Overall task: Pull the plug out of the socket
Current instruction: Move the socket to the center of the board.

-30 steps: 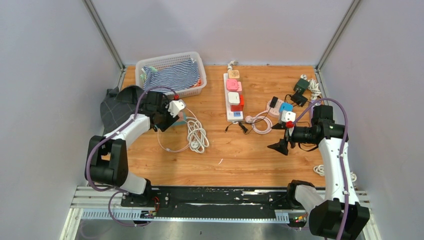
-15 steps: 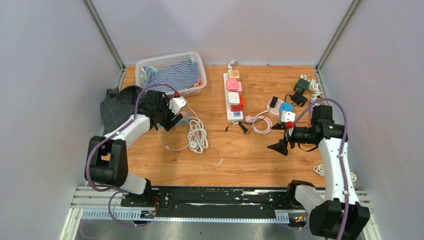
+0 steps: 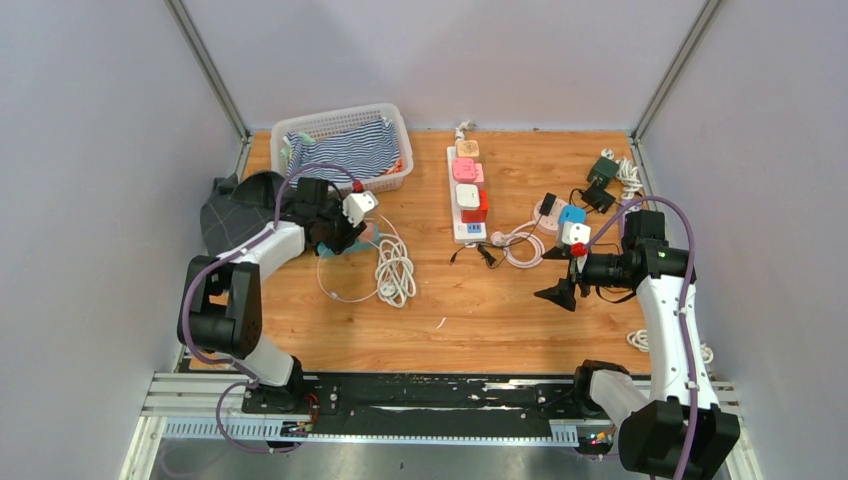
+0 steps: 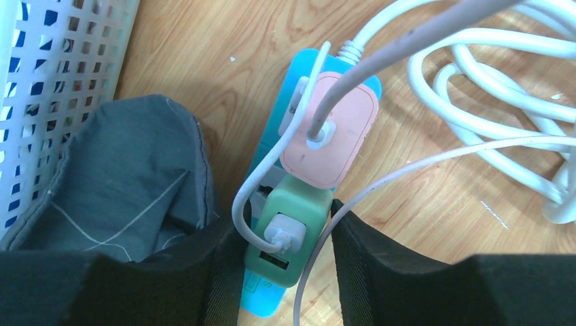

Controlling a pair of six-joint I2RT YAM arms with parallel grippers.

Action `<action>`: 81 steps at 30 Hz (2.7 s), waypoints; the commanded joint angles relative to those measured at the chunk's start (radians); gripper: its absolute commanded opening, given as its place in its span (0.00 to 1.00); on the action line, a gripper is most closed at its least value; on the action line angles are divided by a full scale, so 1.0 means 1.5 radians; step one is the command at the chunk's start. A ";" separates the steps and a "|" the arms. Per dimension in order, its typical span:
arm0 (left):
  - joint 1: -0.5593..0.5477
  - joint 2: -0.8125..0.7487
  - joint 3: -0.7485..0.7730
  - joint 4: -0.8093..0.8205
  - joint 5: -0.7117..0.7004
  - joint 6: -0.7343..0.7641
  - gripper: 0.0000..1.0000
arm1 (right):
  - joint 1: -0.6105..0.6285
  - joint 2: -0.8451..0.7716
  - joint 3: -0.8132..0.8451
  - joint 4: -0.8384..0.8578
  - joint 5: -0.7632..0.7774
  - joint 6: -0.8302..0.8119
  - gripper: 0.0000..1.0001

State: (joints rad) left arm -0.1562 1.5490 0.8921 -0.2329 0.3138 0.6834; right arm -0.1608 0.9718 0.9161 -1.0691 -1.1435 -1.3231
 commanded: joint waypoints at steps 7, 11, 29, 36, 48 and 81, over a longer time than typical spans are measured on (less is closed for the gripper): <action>-0.055 -0.031 0.022 -0.082 0.017 -0.009 0.40 | 0.012 -0.007 -0.008 -0.010 -0.002 0.002 0.82; -0.100 -0.012 0.050 -0.137 0.004 -0.034 0.33 | 0.013 -0.006 -0.007 -0.011 -0.001 0.002 0.82; -0.305 -0.018 0.018 -0.033 -0.061 -0.473 0.29 | 0.014 0.007 -0.009 -0.012 -0.009 0.004 0.82; -0.411 0.033 0.019 0.040 -0.155 -0.594 0.32 | 0.014 0.017 -0.010 -0.014 -0.021 0.002 0.82; -0.515 -0.002 0.017 0.094 -0.318 -0.599 0.99 | 0.020 0.041 -0.012 -0.016 -0.026 0.004 0.82; -0.351 -0.324 -0.266 0.153 -0.222 -0.639 0.62 | 0.020 0.034 -0.013 -0.004 -0.058 0.033 1.00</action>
State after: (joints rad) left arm -0.6941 0.9840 0.4534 -0.0483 -0.1825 -0.2634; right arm -0.1444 1.0237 0.9092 -1.0679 -1.2045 -1.2785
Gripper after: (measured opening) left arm 0.635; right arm 0.999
